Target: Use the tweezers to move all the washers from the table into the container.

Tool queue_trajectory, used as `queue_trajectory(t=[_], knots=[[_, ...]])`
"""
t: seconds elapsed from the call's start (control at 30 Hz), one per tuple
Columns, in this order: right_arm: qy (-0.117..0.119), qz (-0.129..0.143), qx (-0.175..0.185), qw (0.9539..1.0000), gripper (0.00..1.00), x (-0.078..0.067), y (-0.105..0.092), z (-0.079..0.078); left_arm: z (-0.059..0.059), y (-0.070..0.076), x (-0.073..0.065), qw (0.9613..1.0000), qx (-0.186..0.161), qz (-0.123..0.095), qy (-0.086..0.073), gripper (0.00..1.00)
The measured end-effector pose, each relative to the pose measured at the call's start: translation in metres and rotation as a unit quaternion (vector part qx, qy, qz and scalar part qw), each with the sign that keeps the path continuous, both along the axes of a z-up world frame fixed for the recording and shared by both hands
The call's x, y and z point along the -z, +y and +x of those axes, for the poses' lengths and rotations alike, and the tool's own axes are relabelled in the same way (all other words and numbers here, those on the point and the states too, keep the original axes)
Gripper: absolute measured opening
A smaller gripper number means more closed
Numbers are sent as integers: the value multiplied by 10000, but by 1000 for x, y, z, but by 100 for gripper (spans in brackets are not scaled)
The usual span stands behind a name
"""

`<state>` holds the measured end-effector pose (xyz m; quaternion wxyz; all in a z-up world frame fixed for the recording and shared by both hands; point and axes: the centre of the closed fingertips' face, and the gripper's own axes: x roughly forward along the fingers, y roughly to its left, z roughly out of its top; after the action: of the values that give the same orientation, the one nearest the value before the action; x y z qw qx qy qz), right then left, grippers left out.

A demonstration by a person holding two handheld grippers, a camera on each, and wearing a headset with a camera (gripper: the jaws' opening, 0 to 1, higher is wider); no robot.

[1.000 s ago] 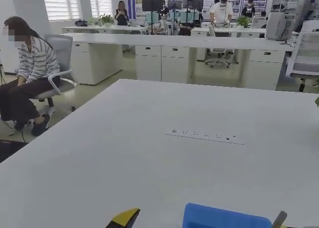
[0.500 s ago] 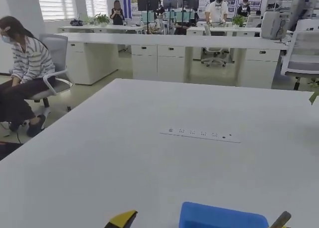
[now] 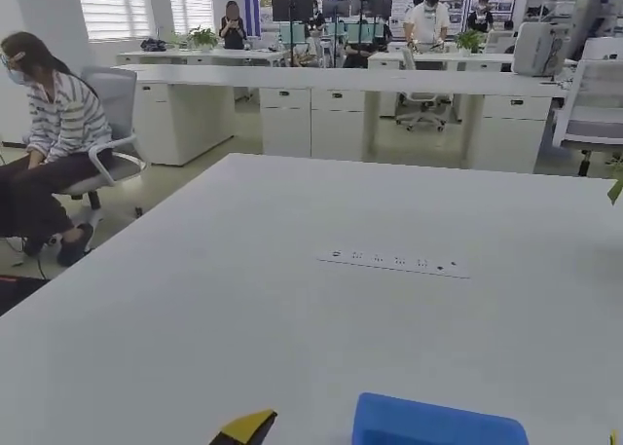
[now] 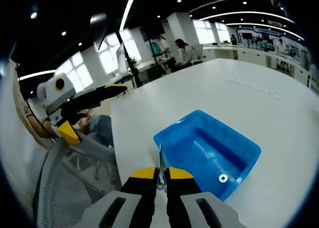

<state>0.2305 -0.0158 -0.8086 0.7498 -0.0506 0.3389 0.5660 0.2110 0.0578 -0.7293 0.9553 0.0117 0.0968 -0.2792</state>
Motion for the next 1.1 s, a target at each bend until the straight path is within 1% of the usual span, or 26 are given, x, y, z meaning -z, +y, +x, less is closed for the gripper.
queue_trajectory(t=[0.07, 0.17, 0.27, 0.33, 0.43, 0.53, 0.57, 0.73, 0.83, 0.9, 0.93, 1.0, 1.1], knots=[[-18, -75, -64, 10000, 3, 4, 1, -2, 0, 0, 3, 10000, 5, 29, 65, 88], [-130, -262, -211, 9993, 3, 11, 1, -4, 0, -1, 1, 10000, 17, 2, 39, 87], [-331, -422, -496, 9973, 3, 18, 2, -9, 0, -1, 1, 10000, 29, -46, 35, 87], [-400, -432, -637, 9962, 3, 21, 4, -12, -1, -2, 0, 10000, 43, -59, 34, 87], [-485, -464, -708, 9952, 3, 23, 6, -13, -1, -2, 2, 10000, 48, -28, 54, 87], [-483, -586, -752, 9943, 4, 27, 4, -12, -1, -2, 1, 10000, 38, -27, 54, 87], [-505, -540, -745, 9945, 4, 26, 5, -11, -1, -1, 1, 10000, 34, -27, 55, 87], [-459, -514, -724, 9950, 4, 25, 5, -11, -2, -3, 2, 9999, 64, -41, 78, 85], [-598, -549, -764, 9938, 4, 25, 5, -11, -2, -3, 2, 9999, 67, -20, 82, 85], [-640, -560, -772, 9934, 4, 25, 5, -11, -2, -3, 2, 9999, 74, -38, 86, 85], [-612, -561, -777, 9935, 4, 27, 5, -11, -2, -3, 2, 9999, 75, -37, 87, 85], [-493, -477, -749, 9948, 4, 27, 6, -13, -3, -3, 2, 9999, 89, -45, 96, 85], [-554, -506, -832, 9937, 4, 28, 6, -16, -3, -4, 3, 9999, 99, -26, 102, 84]])
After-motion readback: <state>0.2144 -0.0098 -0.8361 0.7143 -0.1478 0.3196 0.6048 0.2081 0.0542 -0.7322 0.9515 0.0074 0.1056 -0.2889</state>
